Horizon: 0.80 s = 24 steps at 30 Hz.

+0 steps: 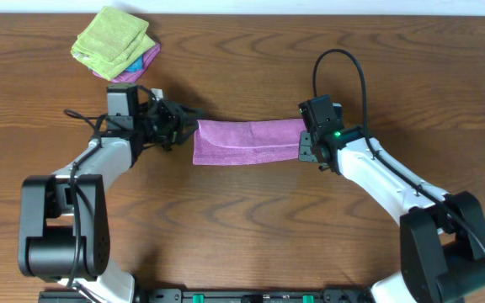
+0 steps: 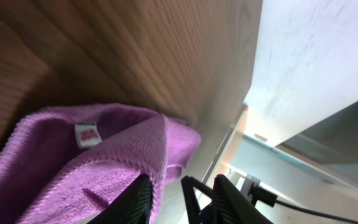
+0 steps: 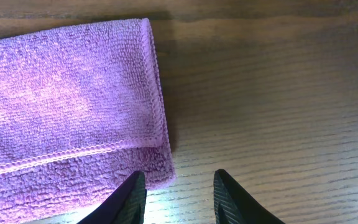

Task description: Fold the cloth

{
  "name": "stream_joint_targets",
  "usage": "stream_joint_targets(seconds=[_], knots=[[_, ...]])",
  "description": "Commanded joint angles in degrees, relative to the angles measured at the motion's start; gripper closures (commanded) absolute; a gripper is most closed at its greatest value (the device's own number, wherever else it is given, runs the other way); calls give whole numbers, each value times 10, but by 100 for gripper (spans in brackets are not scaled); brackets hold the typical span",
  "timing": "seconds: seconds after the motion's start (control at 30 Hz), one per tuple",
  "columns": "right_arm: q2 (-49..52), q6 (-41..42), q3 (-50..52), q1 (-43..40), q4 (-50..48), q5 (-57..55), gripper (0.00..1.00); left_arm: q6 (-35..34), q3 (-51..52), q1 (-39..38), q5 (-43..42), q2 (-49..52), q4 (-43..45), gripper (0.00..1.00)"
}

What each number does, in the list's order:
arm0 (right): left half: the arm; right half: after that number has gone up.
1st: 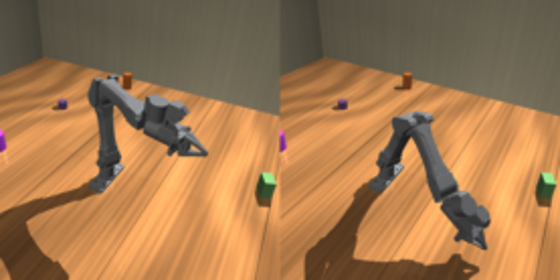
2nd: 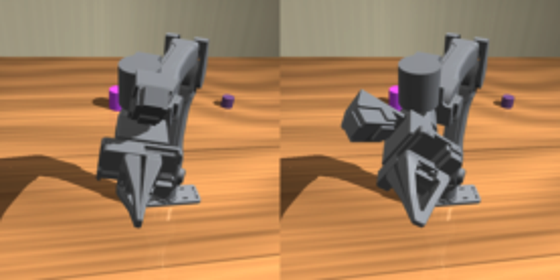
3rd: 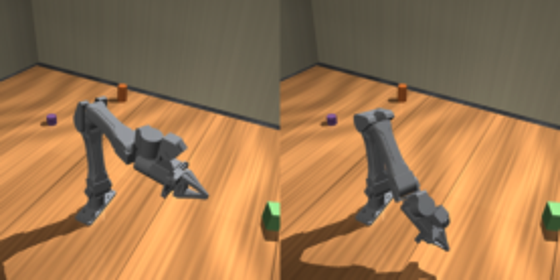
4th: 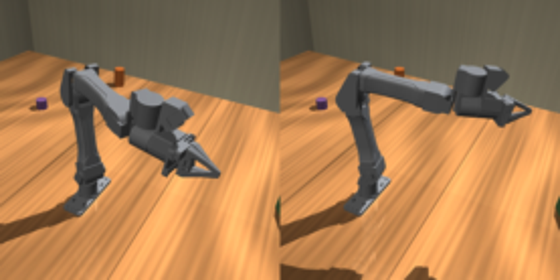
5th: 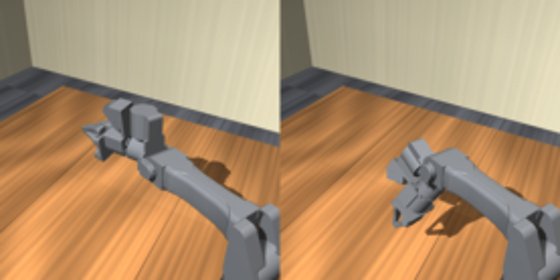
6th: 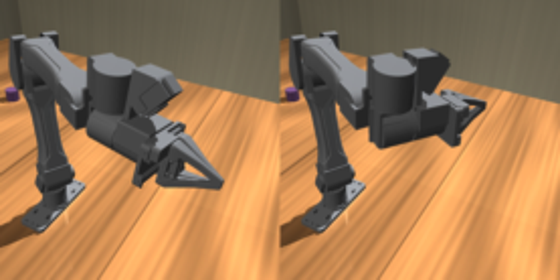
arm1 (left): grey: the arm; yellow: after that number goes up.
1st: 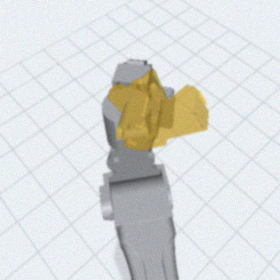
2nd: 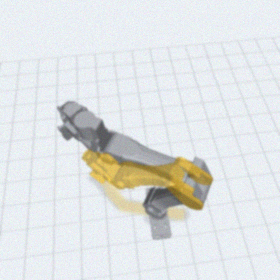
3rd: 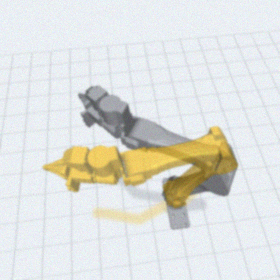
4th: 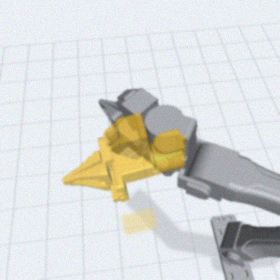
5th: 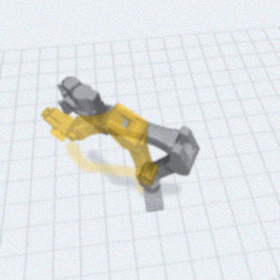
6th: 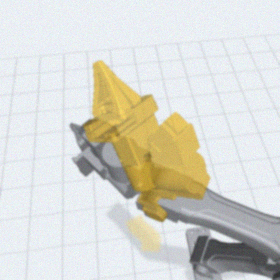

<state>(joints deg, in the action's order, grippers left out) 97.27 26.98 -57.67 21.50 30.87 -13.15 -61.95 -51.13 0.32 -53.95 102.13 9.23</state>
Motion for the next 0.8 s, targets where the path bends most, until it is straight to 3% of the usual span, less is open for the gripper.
stream_joint_targets(seconds=[0.0, 0.5, 0.57, 0.63, 0.67, 0.77], knots=[[3, 4, -4, 3, 2, 1, 64, -4, -8, 21, -18, 6, 1, 66], [3, 4, -4, 3, -31, 1, 61, -3, -8, 13, -84, 6, 7, 65], [1, 4, -5, 3, -42, 1, 59, -4, -8, -17, -65, 6, 21, 75], [-2, 13, -8, 3, -45, 1, 54, 0, -8, -52, -20, 6, 24, 91], [-4, 21, -11, 3, -45, 1, 50, 12, -8, -74, 17, 6, 22, 94], [-12, 54, -16, 2, -43, 16, 24, 45, -8, -117, 118, 6, -3, 94]])
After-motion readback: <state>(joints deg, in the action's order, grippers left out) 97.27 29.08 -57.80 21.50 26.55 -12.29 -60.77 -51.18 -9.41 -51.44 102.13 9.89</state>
